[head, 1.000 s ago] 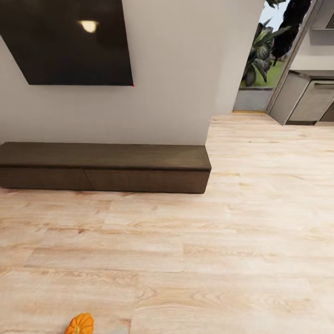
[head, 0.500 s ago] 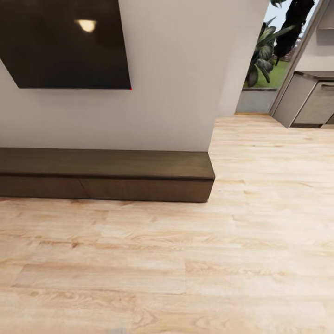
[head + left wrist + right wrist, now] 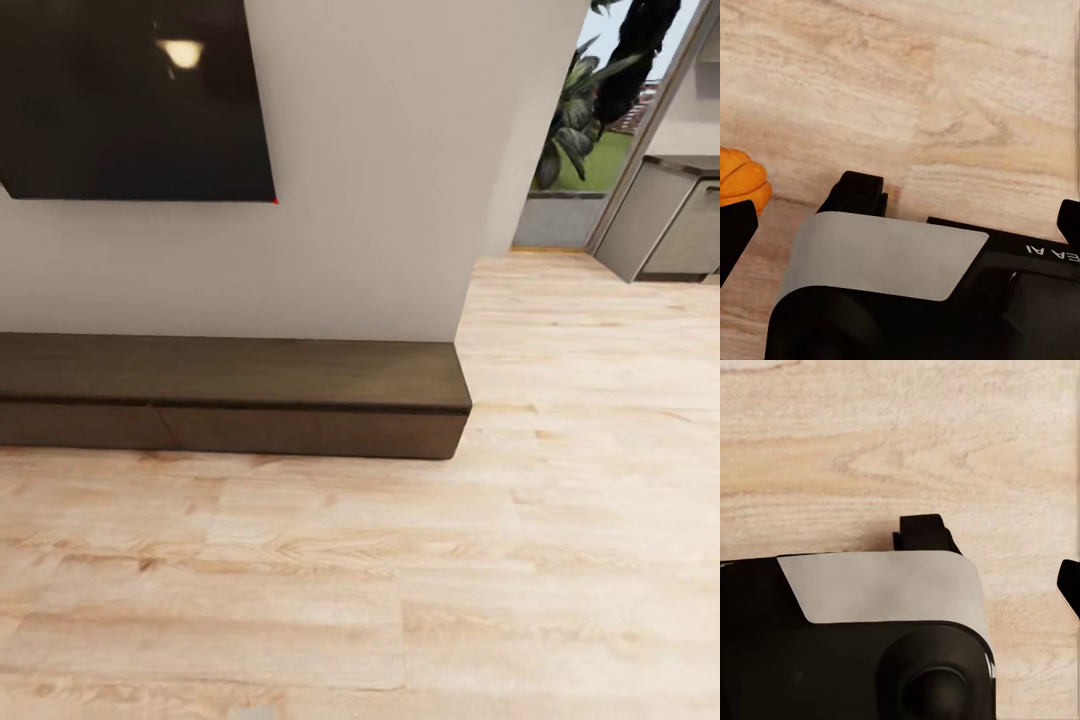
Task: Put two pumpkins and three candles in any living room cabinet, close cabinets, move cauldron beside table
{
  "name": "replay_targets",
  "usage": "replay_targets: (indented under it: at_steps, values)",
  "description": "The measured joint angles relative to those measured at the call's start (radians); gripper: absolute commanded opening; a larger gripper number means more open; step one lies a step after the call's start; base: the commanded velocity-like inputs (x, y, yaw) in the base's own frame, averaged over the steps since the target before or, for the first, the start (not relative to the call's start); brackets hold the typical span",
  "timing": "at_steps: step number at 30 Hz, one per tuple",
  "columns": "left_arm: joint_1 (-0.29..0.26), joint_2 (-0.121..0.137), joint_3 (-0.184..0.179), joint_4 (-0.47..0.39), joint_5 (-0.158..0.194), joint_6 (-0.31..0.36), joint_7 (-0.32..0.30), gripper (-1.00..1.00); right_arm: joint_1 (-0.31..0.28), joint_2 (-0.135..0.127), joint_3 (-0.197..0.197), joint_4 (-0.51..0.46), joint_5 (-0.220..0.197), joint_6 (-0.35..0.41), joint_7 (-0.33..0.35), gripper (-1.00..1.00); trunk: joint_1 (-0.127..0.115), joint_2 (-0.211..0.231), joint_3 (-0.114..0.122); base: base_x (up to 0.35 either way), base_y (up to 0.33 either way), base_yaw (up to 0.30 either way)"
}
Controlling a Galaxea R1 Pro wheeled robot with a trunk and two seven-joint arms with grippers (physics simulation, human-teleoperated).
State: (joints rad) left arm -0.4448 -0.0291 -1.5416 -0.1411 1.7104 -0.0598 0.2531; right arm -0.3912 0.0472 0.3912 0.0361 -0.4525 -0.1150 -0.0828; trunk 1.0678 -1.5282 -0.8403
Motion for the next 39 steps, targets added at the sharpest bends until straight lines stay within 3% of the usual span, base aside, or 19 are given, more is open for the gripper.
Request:
replay_targets:
  at_steps: [19,21,29,34,39]
  values:
    - [0.000,0.000,0.000,0.000,0.000,0.000,0.000,1.00,0.000,0.002,0.000,0.000,0.001,0.000,0.000,1.00,0.000,0.000,0.000,0.319,0.000,0.000]
    - [0.000,0.011,0.012,0.000,-0.002,0.011,-0.003,1.00,0.000,-0.009,0.004,0.004,0.012,0.003,0.000,1.00,-0.001,0.000,0.000,0.000,0.000,0.000]
    - [0.045,0.056,-0.018,0.046,0.001,-0.025,0.037,1.00,0.000,-0.009,0.005,0.004,0.043,0.003,0.002,1.00,0.000,0.000,0.000,0.000,0.000,0.000]
    - [0.073,0.047,-0.020,0.061,-0.002,-0.036,0.034,1.00,0.000,-0.018,0.005,0.003,0.056,0.003,0.002,1.00,0.000,0.000,0.000,0.000,0.000,0.000]
    - [0.048,0.024,-0.022,0.052,-0.005,-0.034,0.017,1.00,0.000,-0.020,0.005,0.002,0.057,0.002,0.002,1.00,0.000,0.000,0.000,0.000,0.000,0.000]
